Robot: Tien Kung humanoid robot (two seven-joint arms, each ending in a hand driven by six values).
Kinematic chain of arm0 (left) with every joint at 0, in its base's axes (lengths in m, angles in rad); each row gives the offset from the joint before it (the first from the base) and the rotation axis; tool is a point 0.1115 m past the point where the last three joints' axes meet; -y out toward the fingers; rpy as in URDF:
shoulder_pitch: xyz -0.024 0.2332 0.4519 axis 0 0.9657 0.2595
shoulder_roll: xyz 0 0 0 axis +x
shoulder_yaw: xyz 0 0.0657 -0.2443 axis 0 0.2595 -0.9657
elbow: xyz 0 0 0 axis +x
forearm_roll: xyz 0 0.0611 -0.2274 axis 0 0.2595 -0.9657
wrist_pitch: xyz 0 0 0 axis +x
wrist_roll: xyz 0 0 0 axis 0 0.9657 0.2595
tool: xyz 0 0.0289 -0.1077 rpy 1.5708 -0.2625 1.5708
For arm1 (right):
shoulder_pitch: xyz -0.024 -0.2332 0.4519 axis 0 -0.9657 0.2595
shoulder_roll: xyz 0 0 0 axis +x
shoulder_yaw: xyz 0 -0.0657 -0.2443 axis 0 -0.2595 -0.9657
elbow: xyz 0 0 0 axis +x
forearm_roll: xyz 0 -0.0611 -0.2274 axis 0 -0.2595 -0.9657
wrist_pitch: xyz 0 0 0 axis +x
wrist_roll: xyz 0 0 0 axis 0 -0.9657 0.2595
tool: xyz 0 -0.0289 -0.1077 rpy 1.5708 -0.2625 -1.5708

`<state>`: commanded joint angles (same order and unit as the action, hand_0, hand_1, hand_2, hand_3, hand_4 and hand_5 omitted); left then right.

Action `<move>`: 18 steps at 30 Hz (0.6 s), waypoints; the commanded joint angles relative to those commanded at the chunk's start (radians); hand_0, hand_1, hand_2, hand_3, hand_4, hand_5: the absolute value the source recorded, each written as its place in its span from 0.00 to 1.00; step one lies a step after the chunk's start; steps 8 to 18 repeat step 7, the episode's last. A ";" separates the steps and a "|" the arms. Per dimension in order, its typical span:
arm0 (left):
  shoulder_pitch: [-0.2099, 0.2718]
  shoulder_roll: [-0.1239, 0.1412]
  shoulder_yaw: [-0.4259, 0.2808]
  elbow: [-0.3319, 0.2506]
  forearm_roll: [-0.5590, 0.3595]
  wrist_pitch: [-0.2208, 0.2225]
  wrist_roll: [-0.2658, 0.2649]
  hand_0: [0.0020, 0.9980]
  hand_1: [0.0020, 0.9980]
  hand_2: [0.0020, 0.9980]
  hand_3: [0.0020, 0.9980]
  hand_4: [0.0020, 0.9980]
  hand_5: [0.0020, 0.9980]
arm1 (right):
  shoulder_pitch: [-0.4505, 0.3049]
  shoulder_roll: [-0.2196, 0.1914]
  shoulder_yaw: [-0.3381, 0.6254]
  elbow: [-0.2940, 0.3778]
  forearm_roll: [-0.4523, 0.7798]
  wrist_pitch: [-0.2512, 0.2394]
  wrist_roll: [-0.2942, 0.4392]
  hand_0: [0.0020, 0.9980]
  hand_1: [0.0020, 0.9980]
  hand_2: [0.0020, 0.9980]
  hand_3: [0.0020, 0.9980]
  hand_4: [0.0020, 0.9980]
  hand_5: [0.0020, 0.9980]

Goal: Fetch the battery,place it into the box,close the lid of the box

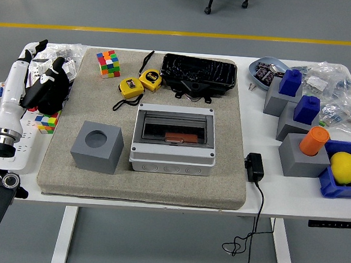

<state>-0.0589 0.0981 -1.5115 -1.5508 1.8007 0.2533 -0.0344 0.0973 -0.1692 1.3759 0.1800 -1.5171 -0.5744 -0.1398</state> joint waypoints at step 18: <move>0.001 -0.003 0.012 0.002 -0.003 0.000 -0.001 1.00 0.99 0.95 0.91 1.00 0.98 | 0.005 -0.012 -0.214 0.000 0.286 0.041 0.237 0.07 0.08 0.15 0.11 0.80 0.54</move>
